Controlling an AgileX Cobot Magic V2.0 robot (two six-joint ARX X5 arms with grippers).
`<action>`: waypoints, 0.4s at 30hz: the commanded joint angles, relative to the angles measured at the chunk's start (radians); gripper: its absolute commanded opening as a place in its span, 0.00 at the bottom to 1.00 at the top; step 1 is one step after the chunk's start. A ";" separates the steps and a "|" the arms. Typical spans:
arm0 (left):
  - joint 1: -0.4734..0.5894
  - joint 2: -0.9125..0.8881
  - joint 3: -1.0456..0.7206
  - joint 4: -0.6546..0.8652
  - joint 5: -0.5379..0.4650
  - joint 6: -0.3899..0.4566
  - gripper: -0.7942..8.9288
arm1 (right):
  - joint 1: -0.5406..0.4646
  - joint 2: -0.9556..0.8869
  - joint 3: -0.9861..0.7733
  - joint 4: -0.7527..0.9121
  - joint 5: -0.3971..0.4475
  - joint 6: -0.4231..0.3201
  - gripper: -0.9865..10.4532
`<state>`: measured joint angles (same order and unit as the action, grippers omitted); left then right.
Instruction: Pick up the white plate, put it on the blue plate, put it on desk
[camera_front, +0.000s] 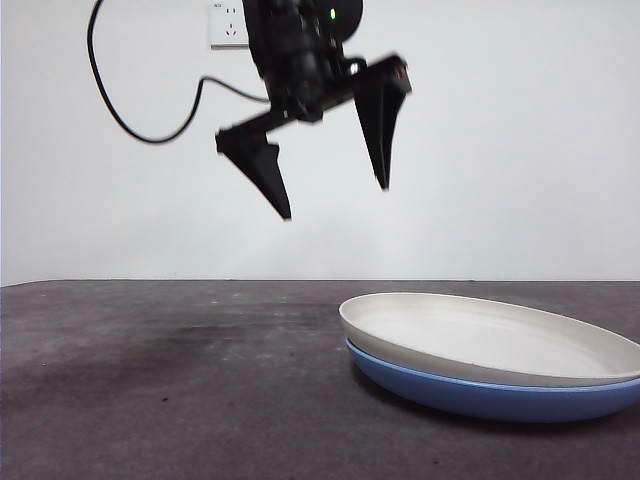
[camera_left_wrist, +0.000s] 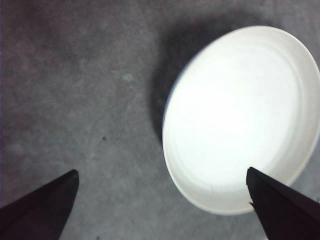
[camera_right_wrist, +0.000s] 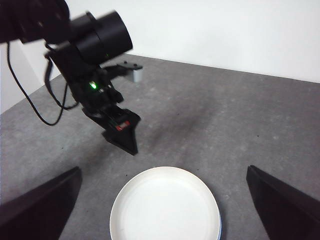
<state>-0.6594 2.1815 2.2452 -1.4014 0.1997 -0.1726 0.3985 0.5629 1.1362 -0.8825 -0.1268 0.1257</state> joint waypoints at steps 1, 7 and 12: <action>-0.009 0.002 0.049 -0.036 -0.006 0.056 0.80 | 0.003 0.002 0.016 0.005 0.005 -0.013 0.59; -0.006 -0.136 0.050 -0.050 -0.006 0.069 0.80 | 0.003 0.003 0.016 -0.013 0.008 -0.006 0.59; -0.003 -0.294 0.049 -0.052 -0.006 0.081 0.80 | 0.003 0.003 0.016 -0.013 0.061 -0.006 0.59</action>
<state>-0.6586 1.9011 2.2654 -1.4174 0.1955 -0.1131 0.3985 0.5629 1.1362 -0.9035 -0.0731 0.1265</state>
